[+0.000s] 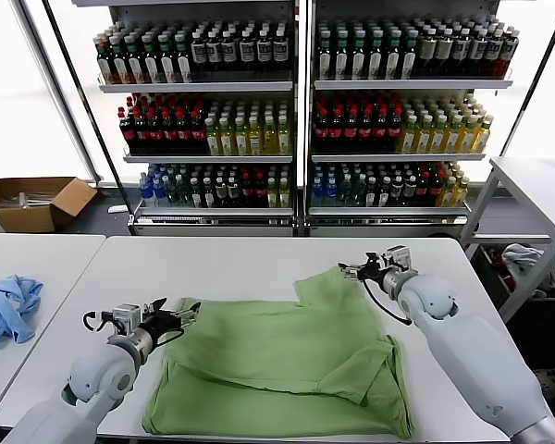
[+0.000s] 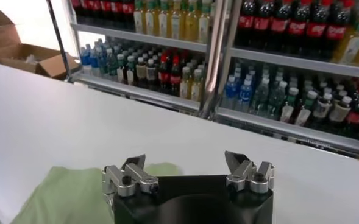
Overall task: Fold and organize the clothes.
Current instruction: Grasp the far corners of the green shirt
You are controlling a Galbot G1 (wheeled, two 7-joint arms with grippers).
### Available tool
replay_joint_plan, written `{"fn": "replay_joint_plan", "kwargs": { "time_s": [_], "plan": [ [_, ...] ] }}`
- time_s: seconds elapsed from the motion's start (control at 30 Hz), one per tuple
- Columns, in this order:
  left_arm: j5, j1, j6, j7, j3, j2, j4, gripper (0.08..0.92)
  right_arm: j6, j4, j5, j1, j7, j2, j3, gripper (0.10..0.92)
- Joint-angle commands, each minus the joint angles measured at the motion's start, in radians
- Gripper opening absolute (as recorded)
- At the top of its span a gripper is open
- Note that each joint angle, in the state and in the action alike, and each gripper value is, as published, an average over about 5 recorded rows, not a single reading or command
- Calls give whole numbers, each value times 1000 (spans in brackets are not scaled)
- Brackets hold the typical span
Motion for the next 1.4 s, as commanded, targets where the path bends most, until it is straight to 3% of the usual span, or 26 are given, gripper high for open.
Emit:
{"fn": "replay_joint_plan", "kwargs": {
  "time_s": [0.03, 0.47, 0.77, 1.4],
  "plan": [
    [-6, -37, 23, 26, 6, -15, 88, 823, -12, -70, -20, 55, -33, 32, -51, 823],
    [-3, -82, 17, 45, 8, -41, 190, 823, -11, -80, -30, 28, -38, 45, -38, 823],
    [15, -44, 7, 71, 9, -47, 154, 810, -11, -86, -30, 9, -57, 51, -43, 801],
    [42, -5, -52, 108, 15, -38, 94, 256, 30, -21, -43, -70, -61, 30, -1, 275]
  ]
}}
